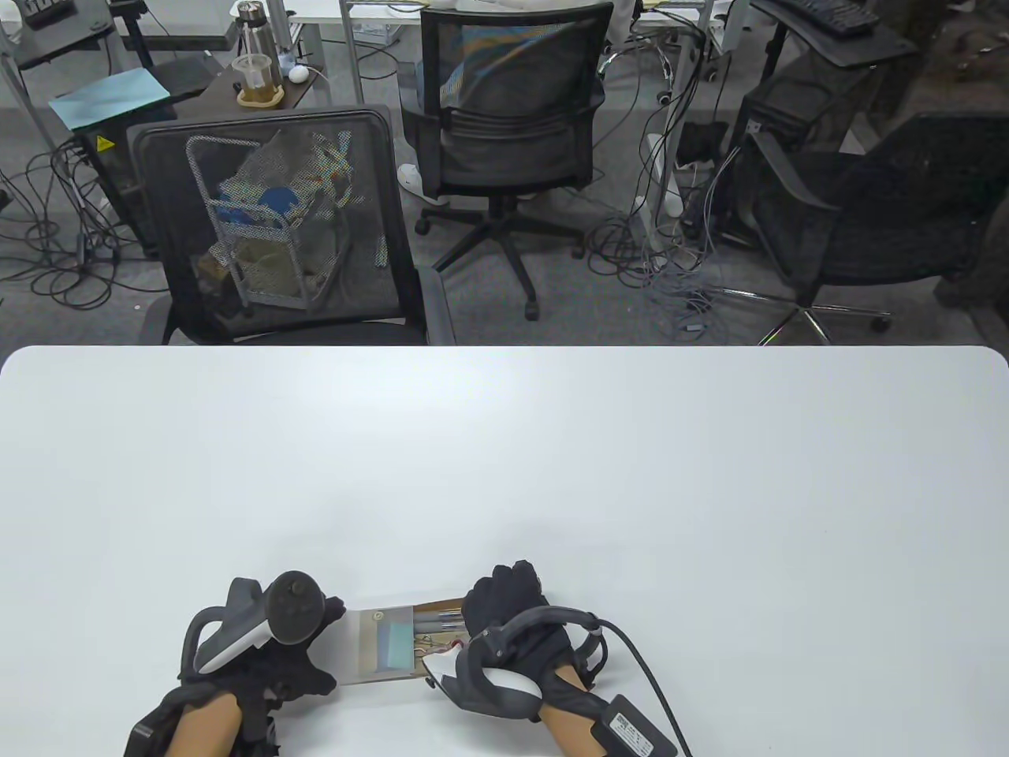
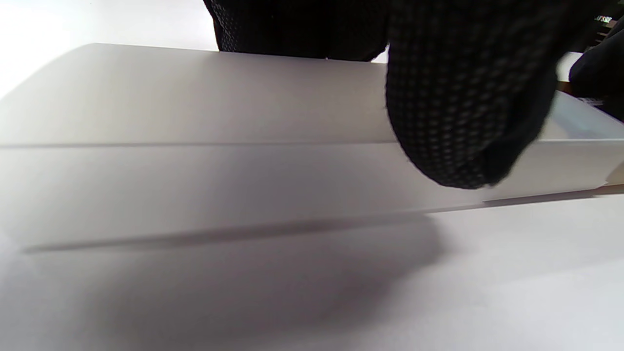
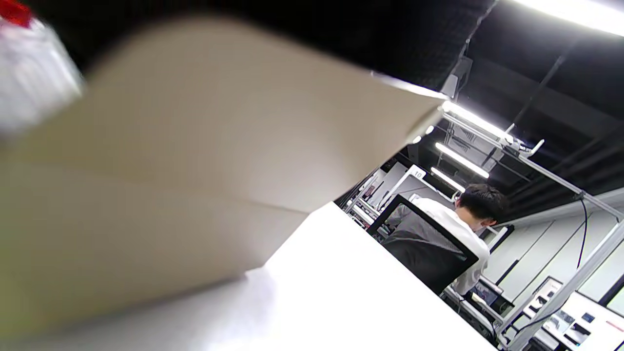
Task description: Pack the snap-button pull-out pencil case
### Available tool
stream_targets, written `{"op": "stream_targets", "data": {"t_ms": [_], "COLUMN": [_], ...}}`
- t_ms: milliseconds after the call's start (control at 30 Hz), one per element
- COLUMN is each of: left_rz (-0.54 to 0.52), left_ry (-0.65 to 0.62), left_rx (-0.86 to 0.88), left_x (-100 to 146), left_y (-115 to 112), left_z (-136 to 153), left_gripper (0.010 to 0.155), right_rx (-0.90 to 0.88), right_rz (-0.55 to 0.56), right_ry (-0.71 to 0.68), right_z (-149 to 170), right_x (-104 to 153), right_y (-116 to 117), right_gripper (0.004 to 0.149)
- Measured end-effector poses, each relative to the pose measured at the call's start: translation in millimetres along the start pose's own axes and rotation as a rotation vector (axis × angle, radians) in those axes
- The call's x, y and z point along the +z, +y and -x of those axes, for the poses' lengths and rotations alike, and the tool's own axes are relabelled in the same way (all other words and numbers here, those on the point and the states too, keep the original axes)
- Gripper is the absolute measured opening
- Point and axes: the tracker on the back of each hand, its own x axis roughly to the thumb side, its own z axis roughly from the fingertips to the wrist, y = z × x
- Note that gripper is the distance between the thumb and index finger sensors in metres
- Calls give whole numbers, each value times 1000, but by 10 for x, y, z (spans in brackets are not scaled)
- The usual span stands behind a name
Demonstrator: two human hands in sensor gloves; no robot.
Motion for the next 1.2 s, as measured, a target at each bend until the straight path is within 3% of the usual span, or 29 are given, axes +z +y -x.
{"op": "stream_targets", "data": {"t_ms": [133,267,400,467,533,667,800,867,1200], "left_rz": [-2,4,7,9,16,17,4,-2,-49], "left_ry": [-3,-2,-3,-2,2,3,-11,-19,-80], "left_rx": [1,4,2,-1,-10,-11,2,15,82], "left_x": [2,4,4,4,5,0,-2,-5,-42], "left_y": [-5,-5,-6,-6,-11,-12,-16,-19,-44], "left_z": [6,10,9,7,-1,-6,4,18,17], "left_gripper": [92,93,93,93,94,95,95,94,92], "right_rx": [-169,-439,-694,-772,-796,-899,-1035,-1009,-970], "right_rz": [81,173,58,-3,-53,-322,-358,-413,-437], "right_ry": [7,197,404,497,513,443,404,392,404], "right_z": [192,589,948,1080,1122,1081,1008,974,907], "right_x": [101,247,376,465,517,531,493,473,430], "right_y": [-16,-42,118,342,568,838,896,897,908], "right_gripper": [47,53,57,53,48,42,37,37,36]}}
